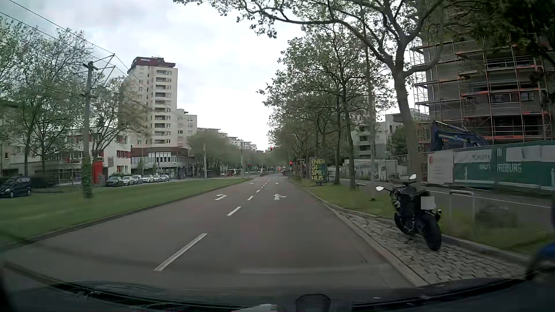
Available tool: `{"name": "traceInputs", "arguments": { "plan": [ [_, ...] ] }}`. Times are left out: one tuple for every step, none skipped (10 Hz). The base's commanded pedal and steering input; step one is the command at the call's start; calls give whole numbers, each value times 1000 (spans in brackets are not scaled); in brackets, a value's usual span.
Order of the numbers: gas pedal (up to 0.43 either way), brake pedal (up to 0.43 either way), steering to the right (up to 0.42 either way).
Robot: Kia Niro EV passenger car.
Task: Follow the waypoints while adhering to traffic rules and regulations
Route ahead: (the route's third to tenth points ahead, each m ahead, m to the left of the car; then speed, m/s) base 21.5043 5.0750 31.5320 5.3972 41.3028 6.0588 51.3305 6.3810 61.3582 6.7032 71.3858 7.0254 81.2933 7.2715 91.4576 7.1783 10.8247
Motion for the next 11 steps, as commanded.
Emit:
{"name": "traceInputs", "arguments": {
  "plan": [
    [28, 0, -8],
    [28, 0, -8],
    [28, 0, -8],
    [28, 0, -8],
    [20, 0, -8],
    [8, 0, -8],
    [0, 0, -8],
    [0, 0, -8],
    [0, 0, -8],
    [0, 0, -8],
    [0, 0, -8]
  ]
}}
